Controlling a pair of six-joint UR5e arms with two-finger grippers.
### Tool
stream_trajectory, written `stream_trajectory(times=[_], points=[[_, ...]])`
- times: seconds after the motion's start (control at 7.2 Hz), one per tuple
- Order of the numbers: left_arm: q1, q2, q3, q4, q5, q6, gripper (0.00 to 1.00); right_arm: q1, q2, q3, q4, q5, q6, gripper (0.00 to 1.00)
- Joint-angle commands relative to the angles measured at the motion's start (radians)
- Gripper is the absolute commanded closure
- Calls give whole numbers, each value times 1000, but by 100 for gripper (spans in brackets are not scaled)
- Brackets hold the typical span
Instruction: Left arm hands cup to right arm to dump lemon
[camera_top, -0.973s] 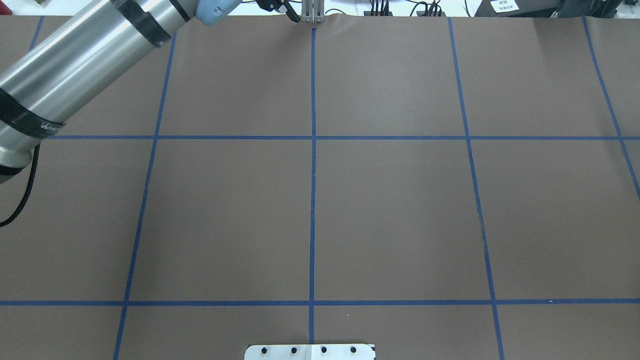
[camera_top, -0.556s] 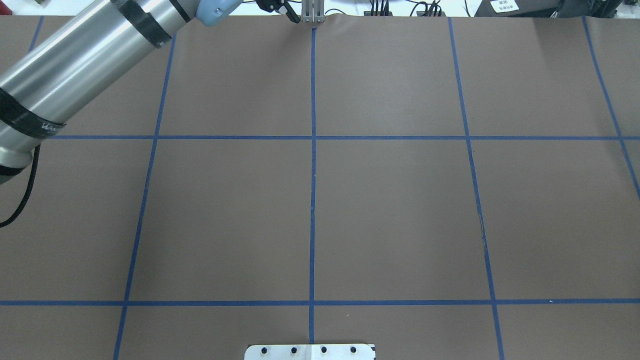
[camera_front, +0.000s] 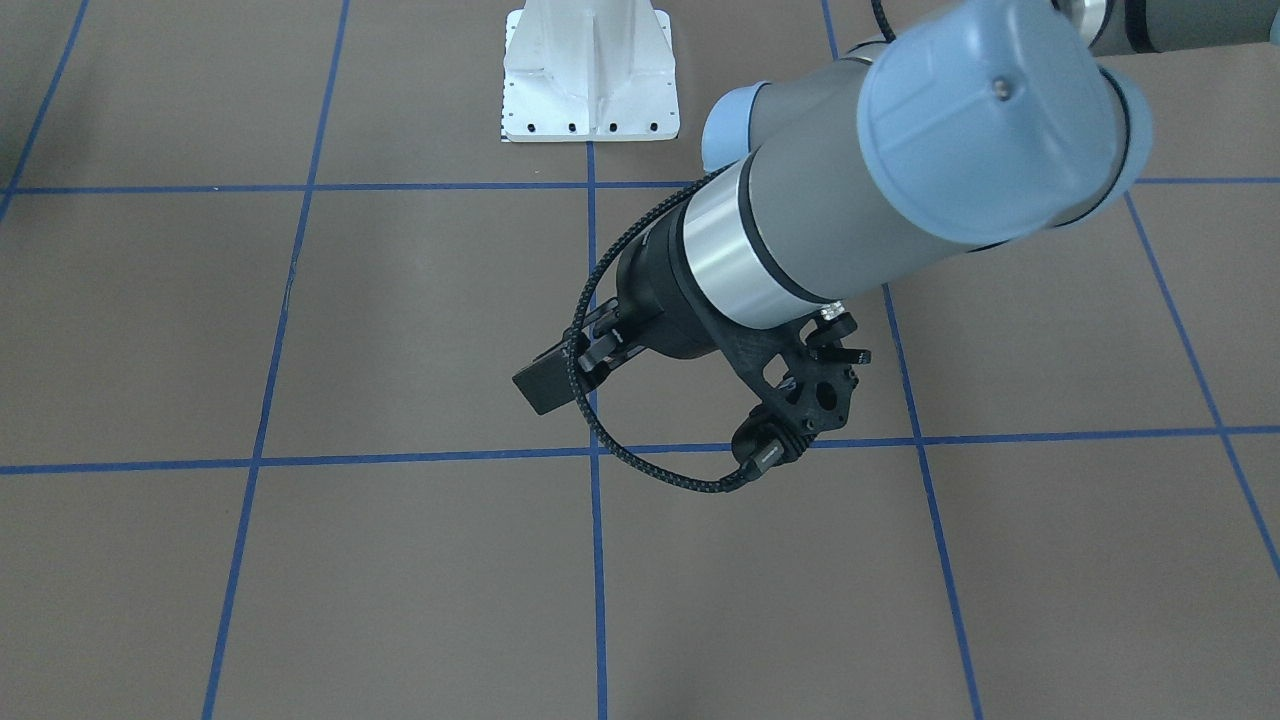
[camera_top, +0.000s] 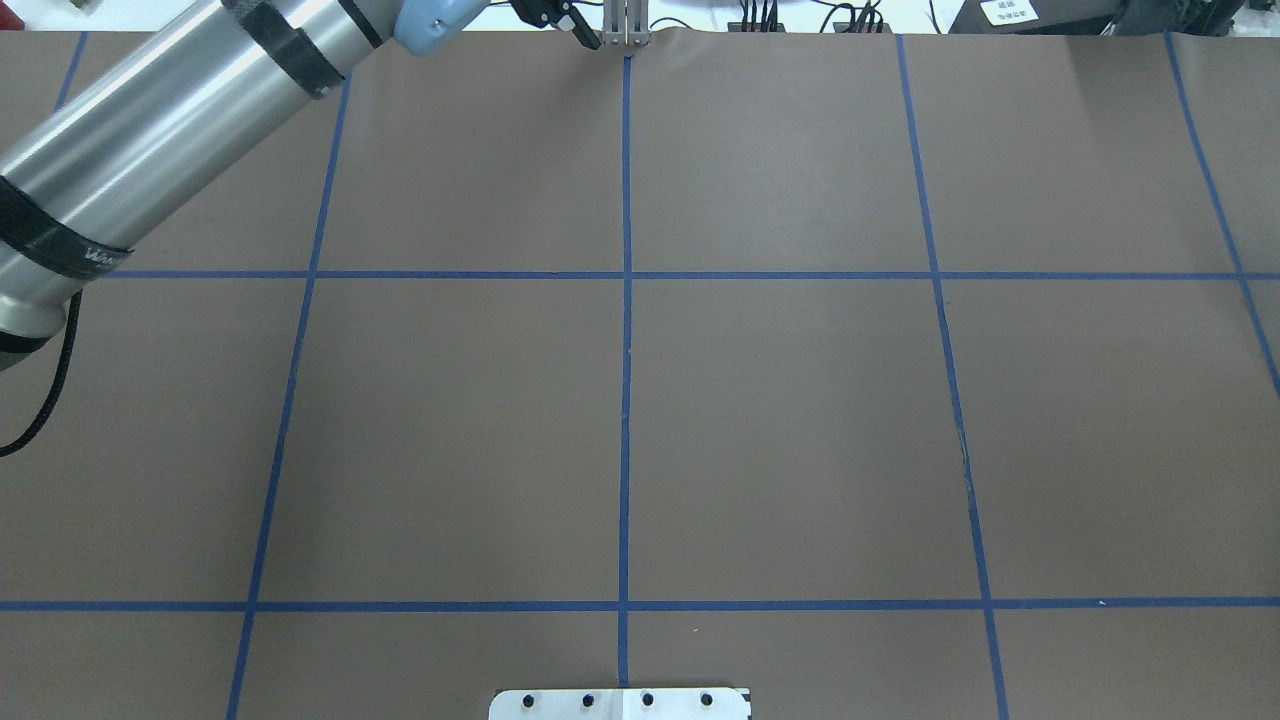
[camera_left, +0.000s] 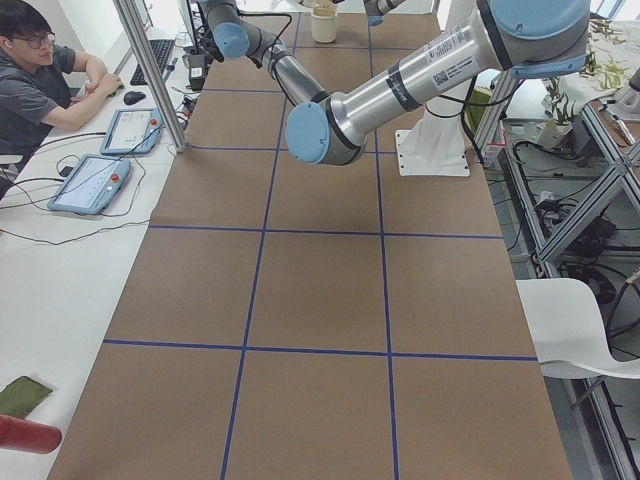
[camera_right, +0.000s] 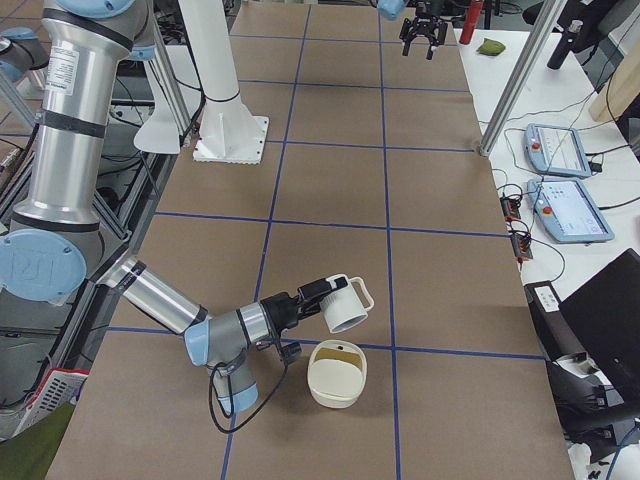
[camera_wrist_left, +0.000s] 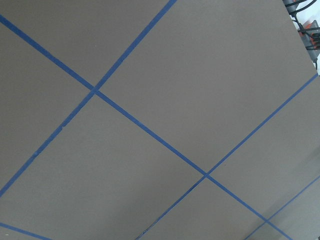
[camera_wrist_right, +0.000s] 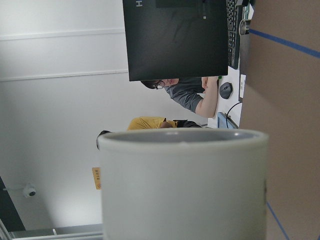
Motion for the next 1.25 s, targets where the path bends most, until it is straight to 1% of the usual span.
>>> stream_trajectory(times=[0.0,0.14,0.28,0.56,0.69,0.97,1.11], points=[[-1,1,1,0,1,1,0,0,-11,-7,-11,92,-285,90],[-1,4,2,0,1,3,0,2,-24,-8,-14,103,-388,90],[4,7,1,0,10,22,0,2,-30,-10,-41,111,-494,90],[24,13,1,-3,57,27,0,2,-36,-4,-113,116,-712,90],[24,21,-4,-6,76,27,0,2,-34,25,-177,117,-818,90],[26,36,-4,-3,89,82,0,2,-31,173,-378,126,-943,90],[26,50,-5,-3,108,107,0,5,-19,255,-493,173,-983,91]])
